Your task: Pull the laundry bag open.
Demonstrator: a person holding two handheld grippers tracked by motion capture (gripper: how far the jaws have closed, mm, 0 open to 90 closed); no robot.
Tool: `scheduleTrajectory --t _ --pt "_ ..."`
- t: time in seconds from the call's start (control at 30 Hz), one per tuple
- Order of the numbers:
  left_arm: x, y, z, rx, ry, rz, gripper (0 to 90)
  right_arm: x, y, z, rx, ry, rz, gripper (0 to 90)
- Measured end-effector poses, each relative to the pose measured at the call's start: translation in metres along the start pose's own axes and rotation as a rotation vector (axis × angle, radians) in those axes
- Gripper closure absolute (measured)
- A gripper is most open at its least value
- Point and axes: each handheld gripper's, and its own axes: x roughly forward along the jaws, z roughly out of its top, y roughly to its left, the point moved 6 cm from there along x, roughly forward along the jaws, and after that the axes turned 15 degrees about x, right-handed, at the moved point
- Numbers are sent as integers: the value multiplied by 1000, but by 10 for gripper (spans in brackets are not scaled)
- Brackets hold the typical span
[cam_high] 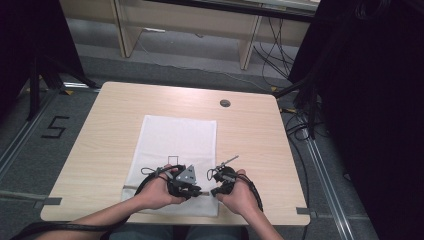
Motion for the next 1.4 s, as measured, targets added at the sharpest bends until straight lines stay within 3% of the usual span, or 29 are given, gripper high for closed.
scheduleTrajectory --t 0.57,0.63,0.87,1.2,1.23,1.27,1.4 --pt "-4 1 -2 3 2 0 819 0 0 0 12 5 -2 900" --pt "-4 1 -2 -14 -11 1 819 0 0 0 12 5 -2 900" --pt "-5 1 -2 -16 -10 1 819 0 -1 0 1 -2 2 900" --pt "-9 2 -4 1 5 2 819 0 -1 0 1 -3 3 900" --pt "-9 3 -4 16 4 1 819 0 -1 0 1 -3 4 900" --pt "-9 2 -4 1 6 1 819 0 -1 0 1 -3 4 900" --pt "-9 2 -4 4 7 1 819 0 -1 0 1 -2 4 900"
